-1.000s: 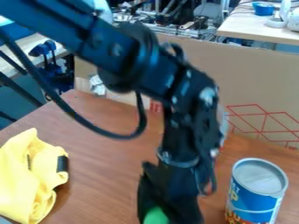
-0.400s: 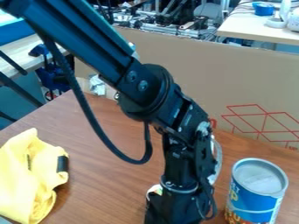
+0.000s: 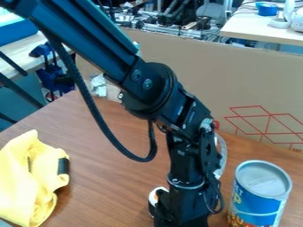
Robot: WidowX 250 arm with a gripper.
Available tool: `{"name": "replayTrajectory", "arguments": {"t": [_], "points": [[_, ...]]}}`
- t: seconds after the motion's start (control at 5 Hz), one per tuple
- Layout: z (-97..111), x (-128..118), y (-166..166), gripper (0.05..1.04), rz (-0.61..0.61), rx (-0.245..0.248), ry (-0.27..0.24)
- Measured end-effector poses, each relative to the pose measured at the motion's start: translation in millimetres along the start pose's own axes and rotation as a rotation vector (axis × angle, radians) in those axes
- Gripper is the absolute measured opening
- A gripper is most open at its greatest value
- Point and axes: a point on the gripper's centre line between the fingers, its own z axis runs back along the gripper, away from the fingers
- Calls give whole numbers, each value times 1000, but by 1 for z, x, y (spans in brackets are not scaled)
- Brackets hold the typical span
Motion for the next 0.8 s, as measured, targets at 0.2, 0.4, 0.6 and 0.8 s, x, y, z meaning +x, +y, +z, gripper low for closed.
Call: {"name": "replayTrajectory", "arguments": {"t": [0.2, 0.4, 0.6, 0.8], "points": [[10, -2, -6, 1009, -29, 28, -28], [32, -7, -17, 1005, -57, 88, -51], [79, -12, -30, 1003, -95, 238, -125], [110, -27, -31, 1003, -23, 323, -105]]}}
